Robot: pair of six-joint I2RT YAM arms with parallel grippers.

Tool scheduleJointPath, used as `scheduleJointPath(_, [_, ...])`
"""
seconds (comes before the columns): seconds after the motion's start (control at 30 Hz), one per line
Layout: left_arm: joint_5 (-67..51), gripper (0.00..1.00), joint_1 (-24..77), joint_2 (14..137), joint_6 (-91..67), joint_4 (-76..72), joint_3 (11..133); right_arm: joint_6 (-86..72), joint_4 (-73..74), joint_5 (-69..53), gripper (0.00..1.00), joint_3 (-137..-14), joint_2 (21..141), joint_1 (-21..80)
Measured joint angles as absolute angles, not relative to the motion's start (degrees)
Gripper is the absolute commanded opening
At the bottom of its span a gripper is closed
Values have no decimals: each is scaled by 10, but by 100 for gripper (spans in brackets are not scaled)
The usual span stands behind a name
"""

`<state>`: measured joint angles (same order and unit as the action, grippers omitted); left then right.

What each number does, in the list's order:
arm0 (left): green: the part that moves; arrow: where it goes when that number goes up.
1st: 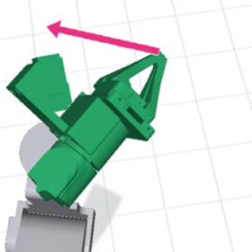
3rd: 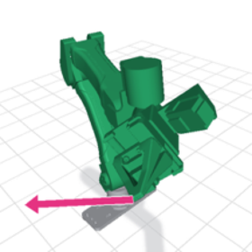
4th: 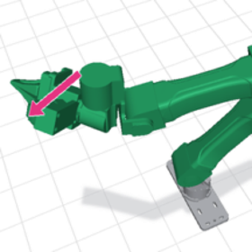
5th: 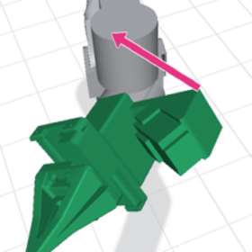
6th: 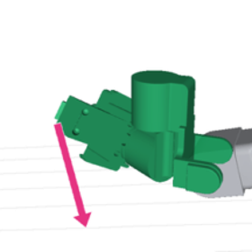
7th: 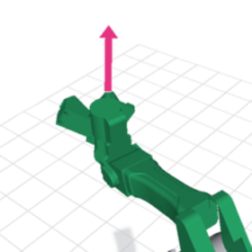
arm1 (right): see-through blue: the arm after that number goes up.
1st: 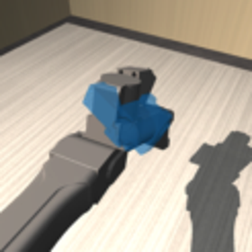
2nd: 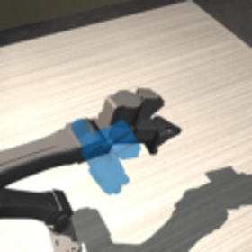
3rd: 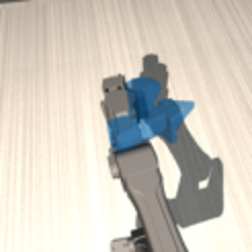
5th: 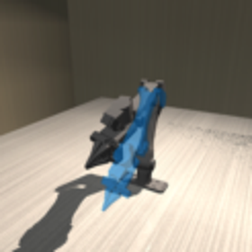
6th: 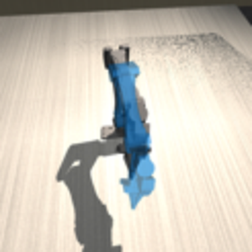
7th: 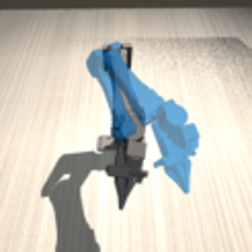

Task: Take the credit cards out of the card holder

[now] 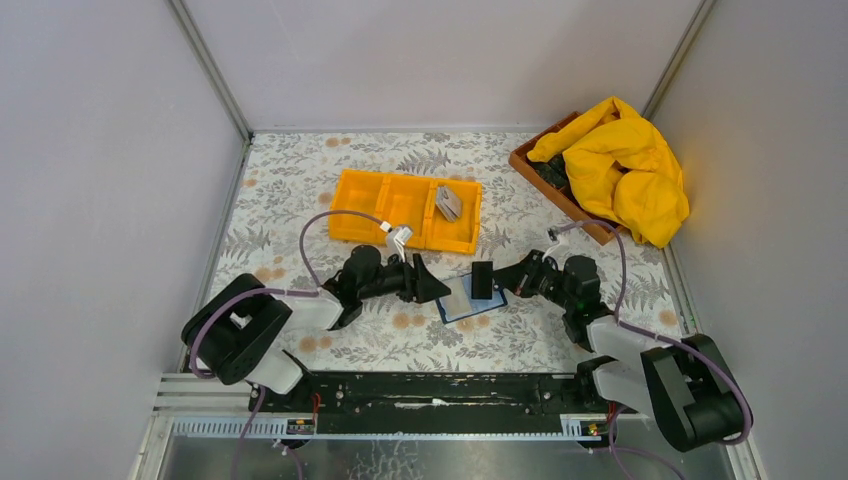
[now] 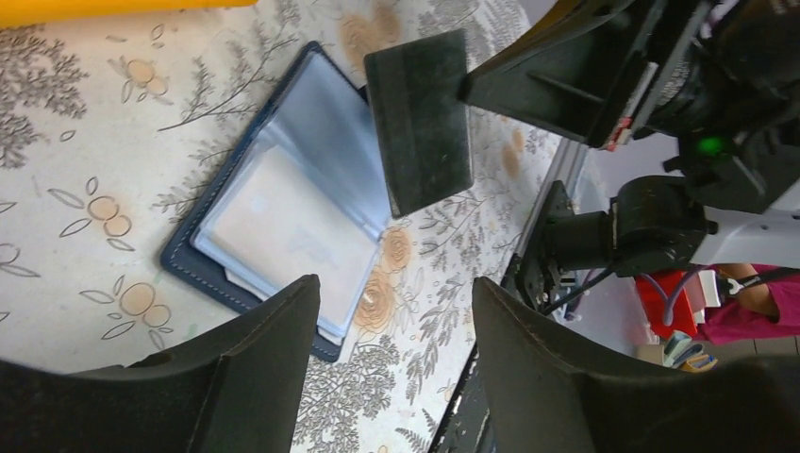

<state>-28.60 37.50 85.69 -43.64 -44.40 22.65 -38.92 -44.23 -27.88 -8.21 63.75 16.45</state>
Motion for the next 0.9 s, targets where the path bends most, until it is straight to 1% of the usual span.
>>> scheduleJointPath(0.17, [-300, 69, 373, 828, -438, -464, 222, -424, -531, -347, 0, -79, 685, 164])
scheduleJointPath(0.3, [-312, 69, 362, 814, -438, -487, 222, -468, -638, -404, 0, -77, 738, 164])
scheduleJointPath(0.33, [-315, 67, 359, 814, -439, -492, 222, -481, -666, -418, 0, -76, 753, 164])
scheduleJointPath(0.43, [-328, 54, 355, 818, -443, -507, 222, -517, -741, -450, 0, -76, 799, 164])
scheduleJointPath(0.47, [-335, 52, 354, 821, -446, -513, 222, -531, -767, -461, 0, -76, 815, 164])
scheduleJointPath(0.6, [-360, 52, 354, 838, -456, -535, 222, -580, -847, -492, 0, -76, 863, 167])
scheduleJointPath(0.9, [-374, 53, 352, 829, -455, -540, 223, -615, -888, -522, 0, -93, 898, 207])
